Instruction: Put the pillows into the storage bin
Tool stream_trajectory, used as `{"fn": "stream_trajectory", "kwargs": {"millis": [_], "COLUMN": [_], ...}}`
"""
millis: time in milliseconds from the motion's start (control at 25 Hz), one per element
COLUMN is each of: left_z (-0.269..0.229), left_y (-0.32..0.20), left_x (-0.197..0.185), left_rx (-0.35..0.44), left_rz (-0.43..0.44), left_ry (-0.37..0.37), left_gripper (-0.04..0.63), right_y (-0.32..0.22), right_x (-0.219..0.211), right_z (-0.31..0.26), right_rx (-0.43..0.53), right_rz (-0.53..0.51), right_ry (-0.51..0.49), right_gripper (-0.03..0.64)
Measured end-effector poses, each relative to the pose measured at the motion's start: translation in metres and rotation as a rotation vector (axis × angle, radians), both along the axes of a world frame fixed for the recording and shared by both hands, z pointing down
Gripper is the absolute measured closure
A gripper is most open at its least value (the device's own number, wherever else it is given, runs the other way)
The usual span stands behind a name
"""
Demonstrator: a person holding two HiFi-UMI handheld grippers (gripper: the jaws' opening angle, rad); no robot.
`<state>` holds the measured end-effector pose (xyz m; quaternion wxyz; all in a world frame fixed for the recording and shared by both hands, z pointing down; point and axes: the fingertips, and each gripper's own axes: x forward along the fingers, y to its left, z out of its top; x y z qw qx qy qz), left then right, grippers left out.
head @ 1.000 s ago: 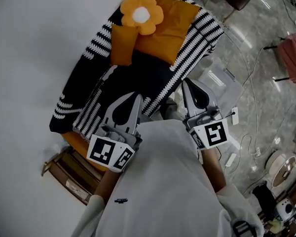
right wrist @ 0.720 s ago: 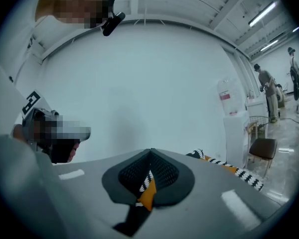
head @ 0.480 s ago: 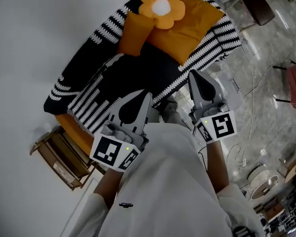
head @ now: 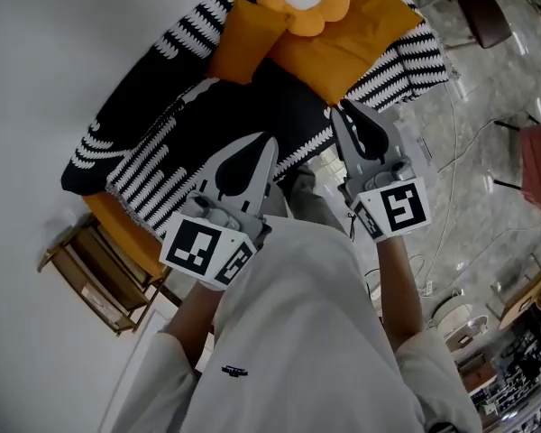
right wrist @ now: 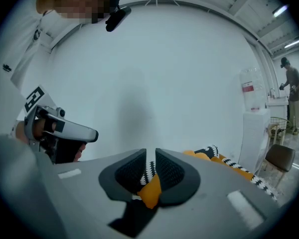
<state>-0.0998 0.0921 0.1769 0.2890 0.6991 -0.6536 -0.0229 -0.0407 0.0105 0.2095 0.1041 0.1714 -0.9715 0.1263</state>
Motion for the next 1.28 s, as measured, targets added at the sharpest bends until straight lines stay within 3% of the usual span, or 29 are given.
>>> {"fn": "stream_trajectory", "kwargs": {"millis": [480, 640, 1280], "left_z": [0.050, 0.072, 0.153], "left_y": [-0.019, -0.026, -0.045], "left_x": [-0.049, -0.069, -0.125], "left_rx": [-0.031, -0.040, -0.077], "left_rz": [-0.076, -0.095, -0.137], "left_ry": [0.014, 0.027, 0.058], "left_gripper": [0.586, 0.586, 0.586], "right_y": [-0.025, -0.038, -0.077], "right_x": [-0.072, -0.098, -0.168], "right_z": [0.045, 0.065, 0.171], "right_rx": [0.012, -0.033, -0.027], "right_rz": [-0.154, -0.167, -0.195], "right_ry": [0.068, 0.072, 0.178], "right_gripper": [0.504, 0.478, 0.346]}}
